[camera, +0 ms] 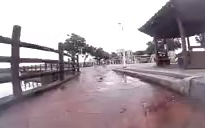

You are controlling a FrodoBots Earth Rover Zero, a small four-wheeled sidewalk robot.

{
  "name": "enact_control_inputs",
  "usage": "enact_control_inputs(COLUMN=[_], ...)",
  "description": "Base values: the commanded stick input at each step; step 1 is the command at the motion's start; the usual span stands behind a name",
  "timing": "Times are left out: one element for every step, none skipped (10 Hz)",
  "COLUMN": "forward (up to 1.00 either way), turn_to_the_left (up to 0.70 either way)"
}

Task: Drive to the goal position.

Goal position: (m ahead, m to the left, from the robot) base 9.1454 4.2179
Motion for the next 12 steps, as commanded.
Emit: enact_control_inputs(forward=[1.00, 1.00, 1.00, 1.00, 1.00, 1.00, 1.00, 1.00, 1.00, 1.00, 1.00, 1.00], turn_to_the_left=[-0.01, -0.01, -0.01, -0.01, -0.01, -0.01, -0.01, -0.01, -0.01, -0.01, -0.01, -0.01])
